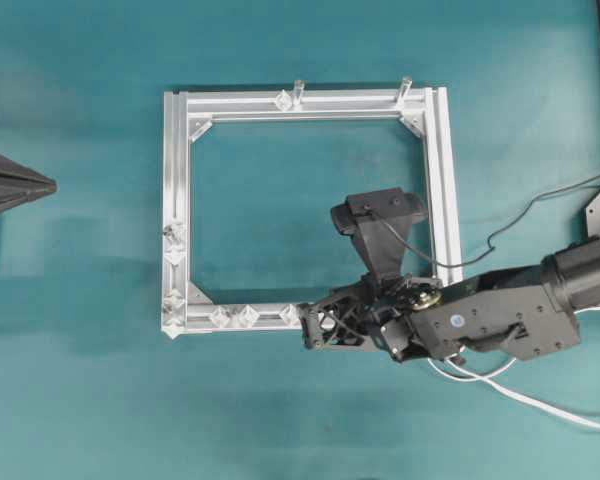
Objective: Move the cable alternately left and right between 8 closely spaced pins so it hooks onto each one.
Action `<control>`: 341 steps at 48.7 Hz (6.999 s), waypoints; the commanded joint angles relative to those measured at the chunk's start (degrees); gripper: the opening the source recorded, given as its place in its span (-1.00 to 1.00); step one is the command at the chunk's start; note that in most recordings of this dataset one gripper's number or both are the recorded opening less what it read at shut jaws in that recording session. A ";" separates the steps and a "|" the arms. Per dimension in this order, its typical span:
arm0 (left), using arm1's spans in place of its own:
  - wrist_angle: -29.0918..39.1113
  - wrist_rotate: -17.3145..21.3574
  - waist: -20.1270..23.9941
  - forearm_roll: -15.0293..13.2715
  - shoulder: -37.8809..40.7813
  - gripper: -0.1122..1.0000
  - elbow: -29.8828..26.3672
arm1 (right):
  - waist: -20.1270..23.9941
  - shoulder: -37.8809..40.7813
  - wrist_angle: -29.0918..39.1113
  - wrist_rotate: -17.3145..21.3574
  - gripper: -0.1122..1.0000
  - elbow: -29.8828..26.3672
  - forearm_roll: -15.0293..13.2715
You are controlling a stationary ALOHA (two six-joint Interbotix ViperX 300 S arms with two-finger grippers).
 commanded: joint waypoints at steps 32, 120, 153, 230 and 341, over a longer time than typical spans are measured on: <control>0.53 -0.09 0.18 0.18 -1.76 -0.80 -0.62 | 8.09 1.85 3.52 5.80 -0.55 -4.48 -0.18; 0.53 -0.09 0.18 0.18 -1.85 -0.80 -0.62 | 5.80 19.07 15.56 8.96 -0.55 -34.19 -2.20; 0.62 -0.09 0.18 0.18 -1.76 -0.80 -0.62 | -1.67 16.61 22.85 -5.63 -0.55 -33.57 0.88; 0.53 -0.09 0.18 0.18 -1.76 -0.80 -0.70 | -1.58 16.52 22.68 -6.15 -0.55 -33.57 1.14; 0.62 -0.09 0.18 0.18 -1.76 -0.80 -0.62 | -9.67 23.99 19.16 -17.23 -0.55 -46.85 1.32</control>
